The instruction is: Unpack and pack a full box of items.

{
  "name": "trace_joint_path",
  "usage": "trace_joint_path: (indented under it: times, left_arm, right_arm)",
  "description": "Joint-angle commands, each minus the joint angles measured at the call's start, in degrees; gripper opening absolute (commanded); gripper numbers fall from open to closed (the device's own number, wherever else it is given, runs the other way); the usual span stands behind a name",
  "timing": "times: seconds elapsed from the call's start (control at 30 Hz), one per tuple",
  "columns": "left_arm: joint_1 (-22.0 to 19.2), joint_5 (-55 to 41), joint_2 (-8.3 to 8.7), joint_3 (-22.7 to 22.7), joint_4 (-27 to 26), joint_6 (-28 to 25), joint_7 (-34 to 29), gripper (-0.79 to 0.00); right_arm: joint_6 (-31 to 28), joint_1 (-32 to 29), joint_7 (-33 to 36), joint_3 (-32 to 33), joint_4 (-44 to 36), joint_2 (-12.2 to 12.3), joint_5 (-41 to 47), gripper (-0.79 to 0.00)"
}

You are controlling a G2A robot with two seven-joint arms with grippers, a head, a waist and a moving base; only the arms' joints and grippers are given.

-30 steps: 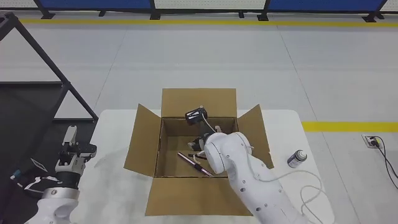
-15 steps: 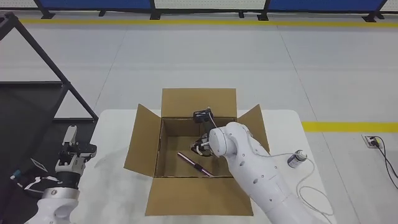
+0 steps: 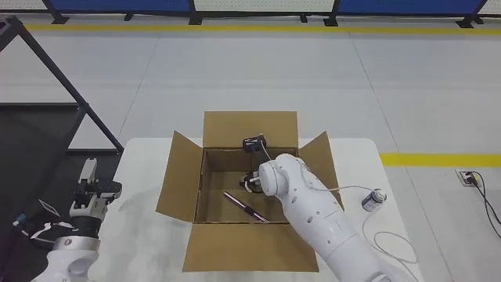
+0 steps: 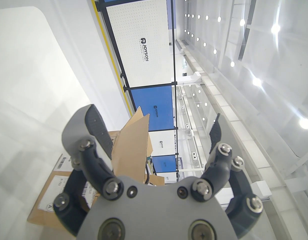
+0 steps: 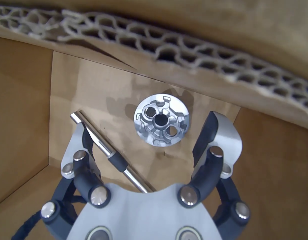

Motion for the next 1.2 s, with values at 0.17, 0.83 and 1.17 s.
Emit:
trace_joint_path:
  times: [0.17, 0.83, 1.17]
  left_arm:
    - [0.0, 0.0, 0.00, 0.0, 0.0, 0.0, 0.0, 0.000]
    - [0.0, 0.0, 0.00, 0.0, 0.0, 0.0, 0.0, 0.000]
    - [0.0, 0.0, 0.00, 0.0, 0.0, 0.0, 0.0, 0.000]
  right_arm:
    - [-2.1, 0.8, -3.1, -1.1, 3.7, -0.8, -1.3, 0.000]
    - [-2.9, 2.7, -6.2, -1.5, 8.8, -2.6, -2.3, -0.705]
    - [-2.2, -0.8, -5.0, -0.3, -0.8, -1.1, -6.4, -0.785]
